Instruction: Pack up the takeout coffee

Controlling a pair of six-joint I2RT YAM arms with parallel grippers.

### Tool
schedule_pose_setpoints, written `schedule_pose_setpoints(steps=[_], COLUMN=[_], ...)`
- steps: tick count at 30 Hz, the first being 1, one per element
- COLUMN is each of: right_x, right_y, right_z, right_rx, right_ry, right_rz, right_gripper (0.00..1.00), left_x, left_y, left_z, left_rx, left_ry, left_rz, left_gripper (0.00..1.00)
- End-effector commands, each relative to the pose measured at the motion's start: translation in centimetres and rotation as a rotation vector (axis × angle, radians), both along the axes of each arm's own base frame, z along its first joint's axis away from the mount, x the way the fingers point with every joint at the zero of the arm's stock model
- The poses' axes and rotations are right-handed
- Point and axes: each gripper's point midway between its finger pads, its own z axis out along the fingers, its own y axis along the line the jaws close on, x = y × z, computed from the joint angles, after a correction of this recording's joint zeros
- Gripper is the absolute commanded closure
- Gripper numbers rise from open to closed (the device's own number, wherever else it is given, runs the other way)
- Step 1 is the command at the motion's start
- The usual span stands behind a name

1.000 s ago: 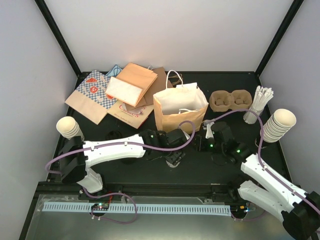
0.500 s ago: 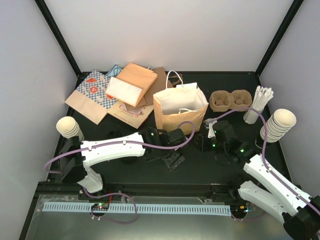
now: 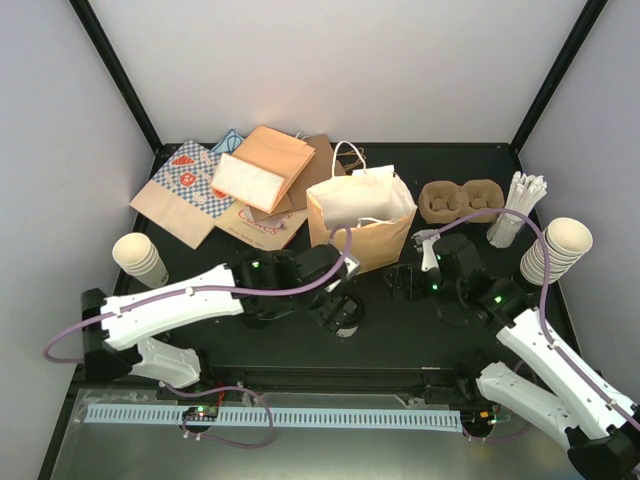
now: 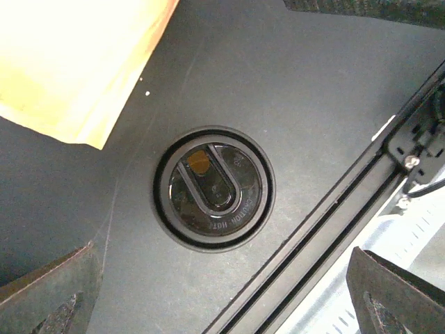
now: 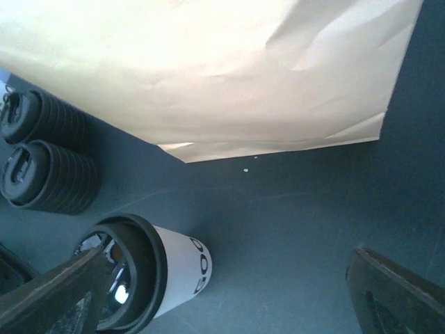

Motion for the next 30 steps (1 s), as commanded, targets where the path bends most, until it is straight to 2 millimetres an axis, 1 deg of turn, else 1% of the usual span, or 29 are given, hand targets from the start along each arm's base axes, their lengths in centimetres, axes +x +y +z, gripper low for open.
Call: schedule_pose_setpoints(steps=[1,2,3,5,9,10,12,15,17,20,22,26,29,30], right_x=[-0.1,0.0,0.2,0.5,0.3,0.0,-0.6,-1.0,-1.2,-1.9,-2.6,-4.2,-4.8,-4.9], right_y=[-1.3,-1.7,-2.0,-2.4,-2.9,-2.7,-1.4,-0.2,0.2,1.2,2.4,5.6,7.3,7.8], right_z=[1.9,2.2,2.5,2.5,0.8,0.6,0.4,0.7,1.1,1.1,0.6,-0.5,-1.2,-1.5], right_rx=[-0.041,-0.052,-0.061,-0.089,-0.191,-0.201,-0.164,-0.115,-0.116,-0.148,-0.176,-0.249,-0.313,-0.332], right_ry=[-0.022,-0.024,-0.021,0.003,0.07,0.092,0.123,0.127,0.105,0.086,0.087,0.062,0.045,0.044], right_rz=[-0.042,-0.062,-0.084,-0.116,-0.092,-0.071,0.001,0.034,0.038,0.055,0.077,0.134,0.165,0.176], right_gripper=[0.0,0.0,0.0,0.0,0.0,0.0,0.0,0.0,0.0,0.0,0.0,0.0,0.01,0.02], left_x=[0.8,0.9,1.2,1.8,2.5,2.5,2.6,2.8,2.9,3.0,3.1,3.1,3.0,3.0], left_y=[1.3,2.0,2.5,3.7,5.7,6.3,7.2,8.4,8.8,9.1,9.2,8.8,8.4,8.4], left_z=[2.9,3.5,3.8,4.0,4.5,4.2,4.0,2.6,1.7,0.2,-0.4,-1.7,-2.6,-3.0], left_rx=[-0.09,-0.119,-0.139,-0.174,-0.274,-0.286,-0.319,-0.339,-0.353,-0.363,-0.369,-0.398,-0.403,-0.397], left_ry=[-0.028,-0.036,-0.039,-0.046,-0.046,-0.032,-0.009,0.035,0.065,0.108,0.127,0.173,0.205,0.217], left_rz=[0.066,0.085,0.106,0.15,0.206,0.218,0.242,0.279,0.295,0.314,0.32,0.307,0.302,0.302], left_gripper=[0.01,0.01,0.01,0.01,0.01,0.01,0.01,0.01,0.01,0.01,0.01,0.01,0.03,0.03])
